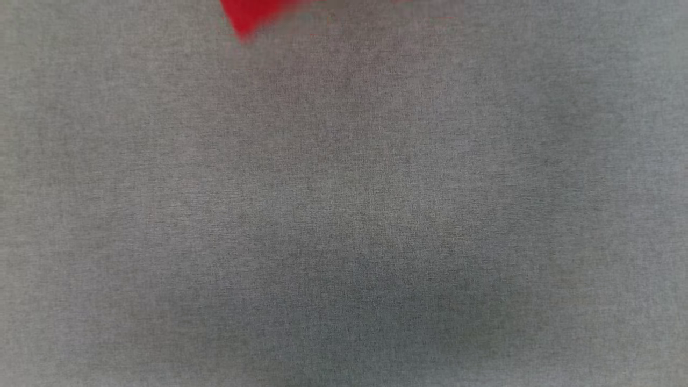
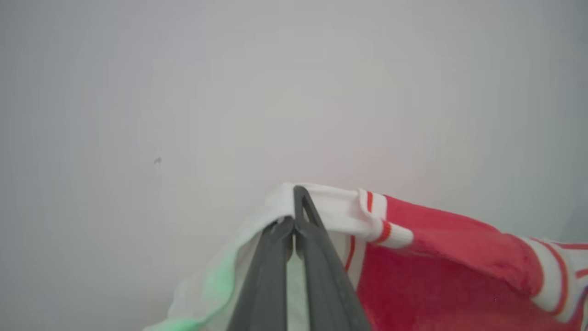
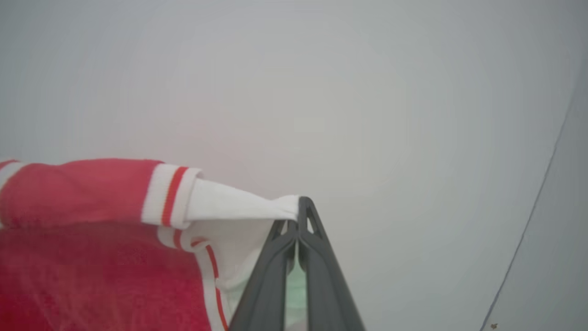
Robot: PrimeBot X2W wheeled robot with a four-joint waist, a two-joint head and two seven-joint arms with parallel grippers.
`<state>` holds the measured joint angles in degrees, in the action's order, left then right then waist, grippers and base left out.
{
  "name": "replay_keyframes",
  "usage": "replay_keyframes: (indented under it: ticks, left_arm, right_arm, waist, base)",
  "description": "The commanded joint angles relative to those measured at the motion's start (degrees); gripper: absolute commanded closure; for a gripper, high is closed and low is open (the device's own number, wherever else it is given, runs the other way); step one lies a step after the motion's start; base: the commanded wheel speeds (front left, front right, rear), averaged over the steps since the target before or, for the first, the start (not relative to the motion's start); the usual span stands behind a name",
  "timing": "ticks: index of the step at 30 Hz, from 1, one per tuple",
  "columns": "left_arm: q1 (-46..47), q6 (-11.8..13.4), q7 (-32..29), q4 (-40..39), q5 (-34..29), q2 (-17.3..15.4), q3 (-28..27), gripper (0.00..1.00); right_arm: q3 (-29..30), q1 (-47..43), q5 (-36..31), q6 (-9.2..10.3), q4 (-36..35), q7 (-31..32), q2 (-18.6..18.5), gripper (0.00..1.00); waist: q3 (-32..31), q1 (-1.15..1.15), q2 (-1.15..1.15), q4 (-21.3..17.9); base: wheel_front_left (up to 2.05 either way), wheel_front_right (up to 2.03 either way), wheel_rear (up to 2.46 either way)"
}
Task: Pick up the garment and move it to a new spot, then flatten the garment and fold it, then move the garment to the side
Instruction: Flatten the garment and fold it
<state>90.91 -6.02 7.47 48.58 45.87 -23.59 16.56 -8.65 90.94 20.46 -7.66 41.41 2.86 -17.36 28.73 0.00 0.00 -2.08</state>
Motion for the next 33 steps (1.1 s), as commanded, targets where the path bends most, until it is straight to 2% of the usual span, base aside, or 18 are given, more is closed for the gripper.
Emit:
replay_keyframes:
  ticks: [1,4,8,17,24,29,33]
  left_arm:
    - [1.99,-0.44,0.99,1.97,0.28,-0.14,-0.09,1.00]
    - [3.21,-1.06,2.30,4.59,1.07,0.42,0.58,1.00]
    - [-1.35,-1.42,1.27,6.61,3.53,1.32,2.44,1.00]
    - [-23.65,-1.48,3.84,-1.40,13.37,0.70,8.18,1.00]
    - [-44.55,-1.39,6.62,-8.50,21.68,0.35,10.02,1.00]
    - [-55.64,-1.39,7.66,-13.18,22.18,-0.12,11.03,1.00]
    - [-63.01,-1.39,7.81,-17.90,19.79,-1.13,9.67,1.00]
  right_arm:
    - [0.40,1.39,-0.73,0.31,2.62,-1.10,0.42,1.00]
    - [-0.70,2.75,-1.35,0.31,6.39,-2.54,0.28,1.00]
    - [-4.05,-0.56,-1.15,0.32,9.61,-3.67,-0.29,1.00]
    - [-14.84,-15.95,3.62,0.31,8.37,-5.02,-4.05,1.00]
    - [-20.52,-32.71,12.65,0.31,-0.03,-2.98,-8.77,1.00]
    - [-21.28,-44.40,17.23,0.31,-7.77,-1.94,-13.25,1.00]
    - [-19.98,-53.61,19.53,0.32,-13.78,-0.18,-16.07,1.00]
  waist:
    - [-0.66,0.00,0.00,0.06]
    - [-1.29,0.00,0.00,0.29]
    - [-1.69,0.00,0.00,0.73]
    - [-3.59,0.00,0.00,2.04]
    - [-6.75,0.00,0.00,2.15]
    - [-10.10,0.00,0.00,2.73]
    - [-13.01,0.00,0.00,2.98]
  base:
    - [0.00,0.00,0.00]
    - [0.00,0.00,0.00]
    - [0.00,0.00,0.00]
    - [0.00,0.00,0.00]
    - [0.00,0.00,0.00]
    - [0.00,0.00,0.00]
    - [0.00,0.00,0.00]
